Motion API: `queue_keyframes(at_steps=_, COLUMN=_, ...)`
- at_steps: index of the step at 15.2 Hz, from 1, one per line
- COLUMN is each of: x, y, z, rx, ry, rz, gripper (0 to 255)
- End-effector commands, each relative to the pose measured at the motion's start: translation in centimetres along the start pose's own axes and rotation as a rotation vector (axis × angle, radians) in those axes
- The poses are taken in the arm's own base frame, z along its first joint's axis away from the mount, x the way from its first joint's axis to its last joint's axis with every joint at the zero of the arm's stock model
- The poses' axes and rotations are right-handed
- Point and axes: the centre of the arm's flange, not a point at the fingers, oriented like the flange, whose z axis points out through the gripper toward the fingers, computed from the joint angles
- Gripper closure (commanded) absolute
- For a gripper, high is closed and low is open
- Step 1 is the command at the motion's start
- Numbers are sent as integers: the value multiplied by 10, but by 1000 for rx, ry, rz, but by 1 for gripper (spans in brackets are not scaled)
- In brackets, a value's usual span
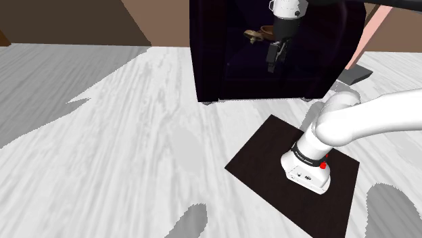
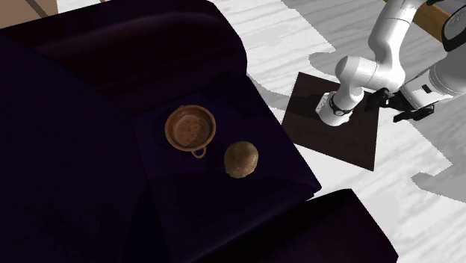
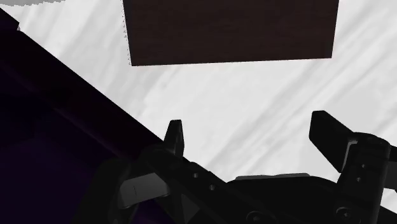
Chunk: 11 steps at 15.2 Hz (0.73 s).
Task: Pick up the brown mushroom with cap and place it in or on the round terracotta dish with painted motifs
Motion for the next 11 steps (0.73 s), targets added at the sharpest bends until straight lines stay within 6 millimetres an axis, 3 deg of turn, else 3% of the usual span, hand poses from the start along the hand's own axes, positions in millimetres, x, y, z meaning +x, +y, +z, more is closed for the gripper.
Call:
queue_keyframes(at_steps=1, x=0, y=0, z=0, rx=0, ry=0, rz=0, gripper=0)
queue_keyframes(at_steps=11, x=98, y=52, z=34, rx=-267, ry=-54, rz=23, gripper=0)
